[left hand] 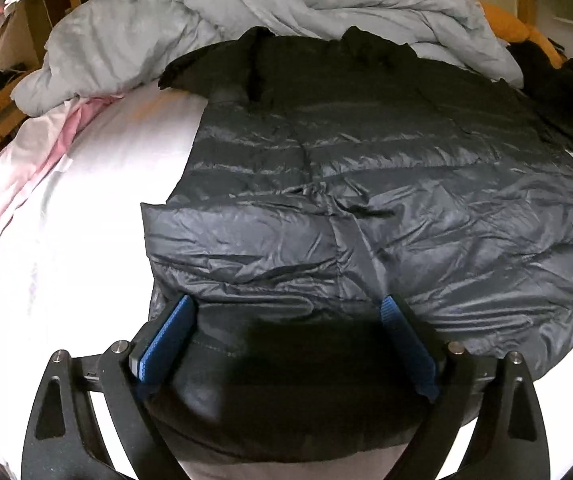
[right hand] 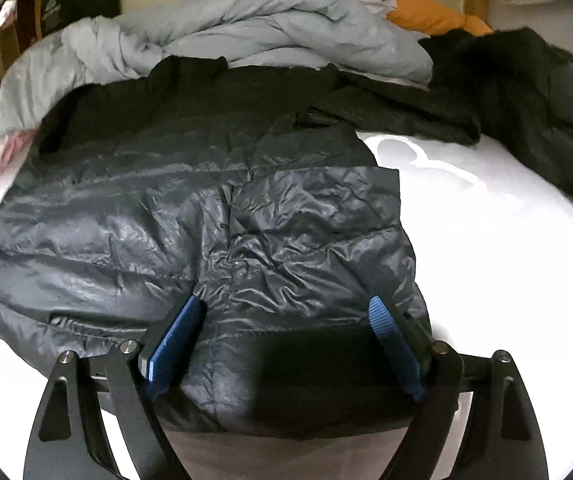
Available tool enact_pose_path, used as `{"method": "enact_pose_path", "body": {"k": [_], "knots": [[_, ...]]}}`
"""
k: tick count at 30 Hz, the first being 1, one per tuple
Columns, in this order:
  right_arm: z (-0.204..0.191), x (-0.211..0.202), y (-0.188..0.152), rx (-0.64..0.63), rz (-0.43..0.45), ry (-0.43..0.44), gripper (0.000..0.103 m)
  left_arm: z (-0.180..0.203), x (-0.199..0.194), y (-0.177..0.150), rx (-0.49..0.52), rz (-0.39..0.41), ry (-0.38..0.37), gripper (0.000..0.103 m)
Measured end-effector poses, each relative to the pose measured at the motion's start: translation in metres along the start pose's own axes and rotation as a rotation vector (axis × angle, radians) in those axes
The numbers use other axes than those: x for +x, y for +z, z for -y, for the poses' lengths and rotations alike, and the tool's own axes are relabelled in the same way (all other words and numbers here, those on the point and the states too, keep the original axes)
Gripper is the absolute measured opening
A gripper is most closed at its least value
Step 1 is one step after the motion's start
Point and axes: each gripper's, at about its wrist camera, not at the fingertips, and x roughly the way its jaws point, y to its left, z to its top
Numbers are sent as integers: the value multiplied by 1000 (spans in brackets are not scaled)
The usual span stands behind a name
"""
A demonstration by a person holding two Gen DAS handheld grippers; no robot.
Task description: Fold large clothes
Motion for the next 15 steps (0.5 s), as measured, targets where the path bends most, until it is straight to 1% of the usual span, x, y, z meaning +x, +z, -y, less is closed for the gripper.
{"method": "enact_pose_path", "body": {"k": [2,4,7,10,11,15], "knots": [[-2,-2,0,4,1,-9,87,-4,-6,1,-14,22,-12,93],[-2,-9,0,17,15,-15,87,-7,-17,4,-33,60,-35,92],[-5,-29,2,-16,75,-19,87,-11,-48,6,-45,152,-68,92],[-13,-56,8,-73,171,-37,87,-10,-75,9,-35,259,-81,92],[-15,-66,10,-79,200,-47,87,-9,-83,10,-26,293,-77,92],[-22,-94,13,-86,274,-29,87,0,-106,7,29,406,-57,93]]}}
